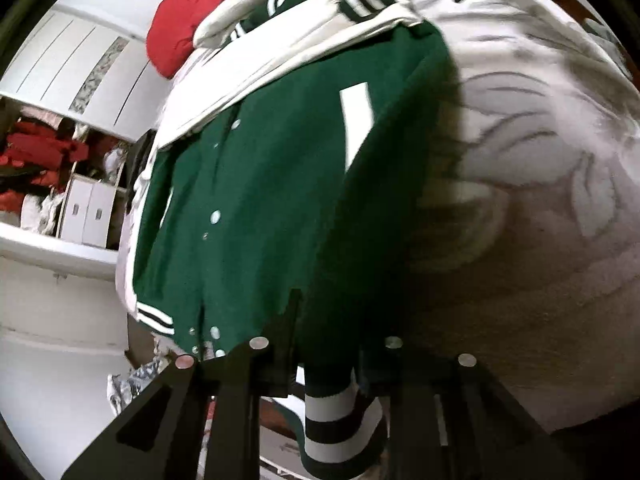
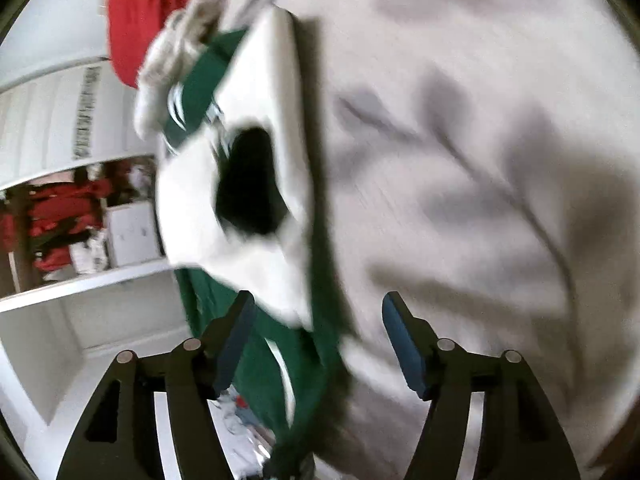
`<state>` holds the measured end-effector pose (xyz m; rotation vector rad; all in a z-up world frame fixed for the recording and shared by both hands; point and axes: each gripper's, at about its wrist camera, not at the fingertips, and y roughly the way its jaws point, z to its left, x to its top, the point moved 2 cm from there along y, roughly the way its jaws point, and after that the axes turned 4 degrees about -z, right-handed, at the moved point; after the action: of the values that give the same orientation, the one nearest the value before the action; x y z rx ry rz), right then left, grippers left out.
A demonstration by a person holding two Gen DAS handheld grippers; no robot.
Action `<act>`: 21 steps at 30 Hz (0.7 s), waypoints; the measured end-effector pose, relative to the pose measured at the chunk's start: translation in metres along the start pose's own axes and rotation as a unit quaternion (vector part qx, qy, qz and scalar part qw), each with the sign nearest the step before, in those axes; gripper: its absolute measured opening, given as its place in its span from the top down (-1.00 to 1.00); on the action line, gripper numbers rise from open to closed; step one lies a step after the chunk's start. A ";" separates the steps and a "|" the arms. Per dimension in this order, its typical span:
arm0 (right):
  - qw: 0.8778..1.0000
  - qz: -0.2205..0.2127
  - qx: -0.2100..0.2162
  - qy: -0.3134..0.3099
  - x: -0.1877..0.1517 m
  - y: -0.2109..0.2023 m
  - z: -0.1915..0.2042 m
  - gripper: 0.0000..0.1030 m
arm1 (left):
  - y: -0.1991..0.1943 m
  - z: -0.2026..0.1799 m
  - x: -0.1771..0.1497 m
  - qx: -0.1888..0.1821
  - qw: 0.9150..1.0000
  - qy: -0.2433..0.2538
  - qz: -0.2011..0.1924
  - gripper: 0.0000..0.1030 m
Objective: Fold large clothes
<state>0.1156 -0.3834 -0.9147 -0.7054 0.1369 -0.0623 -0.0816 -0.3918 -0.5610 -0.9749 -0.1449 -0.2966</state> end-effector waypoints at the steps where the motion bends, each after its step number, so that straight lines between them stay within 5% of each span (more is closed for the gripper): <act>1: 1.000 -0.004 0.016 -0.003 0.017 0.011 0.005 -0.33 | 0.000 0.000 0.000 0.004 1.000 -0.001 0.003 0.62; 6: 0.996 0.005 0.091 0.019 0.063 0.059 0.017 -0.51 | 0.012 -0.002 0.005 -0.002 1.000 -0.016 0.025 0.63; 10: 0.996 0.031 0.076 0.037 0.076 0.099 0.020 -0.52 | 0.011 0.003 0.005 -0.017 0.999 -0.021 0.028 0.63; 12: 0.996 0.034 0.081 0.027 0.077 0.107 0.033 -0.27 | 0.010 0.012 0.005 -0.029 0.999 -0.027 0.025 0.65; 14: 0.997 0.033 0.066 0.024 0.075 0.110 0.046 0.64 | 0.005 0.024 0.007 -0.042 0.998 -0.036 0.016 0.68; 21: 0.999 0.015 -0.004 -0.030 0.067 0.081 0.162 0.69 | -0.012 0.120 0.014 -0.085 0.988 -0.127 -0.010 0.70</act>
<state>0.2062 -0.2250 -0.8528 -0.7118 0.0910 -0.0119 -0.0707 -0.3009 -0.4811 -1.1805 -0.3670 -0.2040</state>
